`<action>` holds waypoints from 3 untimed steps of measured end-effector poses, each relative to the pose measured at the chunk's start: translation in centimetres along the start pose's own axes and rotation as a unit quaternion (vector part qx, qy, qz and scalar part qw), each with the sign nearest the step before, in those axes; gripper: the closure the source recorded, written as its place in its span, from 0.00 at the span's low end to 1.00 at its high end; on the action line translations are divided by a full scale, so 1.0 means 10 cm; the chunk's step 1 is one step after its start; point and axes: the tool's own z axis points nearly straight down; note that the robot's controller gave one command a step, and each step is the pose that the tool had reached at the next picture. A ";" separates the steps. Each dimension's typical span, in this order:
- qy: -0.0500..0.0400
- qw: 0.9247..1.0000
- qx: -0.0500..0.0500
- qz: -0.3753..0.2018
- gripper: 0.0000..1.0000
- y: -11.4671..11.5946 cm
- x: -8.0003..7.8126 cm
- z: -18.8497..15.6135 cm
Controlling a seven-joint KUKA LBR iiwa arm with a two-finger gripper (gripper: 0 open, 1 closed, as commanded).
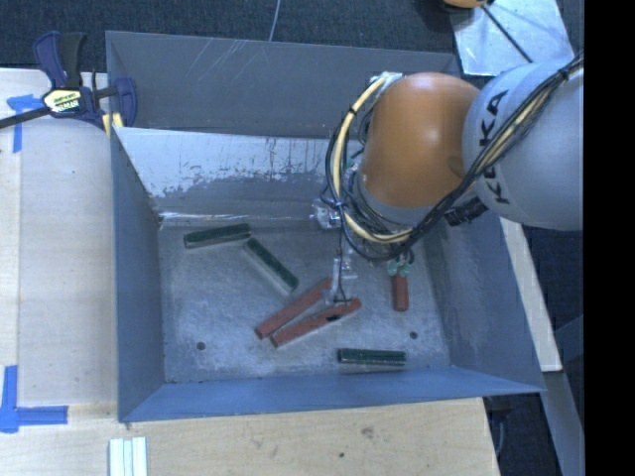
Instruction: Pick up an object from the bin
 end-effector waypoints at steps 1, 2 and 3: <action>0.004 0.999 -0.001 -0.034 1.00 -0.24 0.33 1.00; 0.004 0.999 -0.001 -0.034 1.00 -0.24 0.33 1.00; 0.004 0.998 0.000 -0.056 1.00 -0.11 0.56 -0.41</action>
Offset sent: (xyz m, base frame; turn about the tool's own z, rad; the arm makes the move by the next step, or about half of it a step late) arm 0.0000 0.0000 0.0000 0.0000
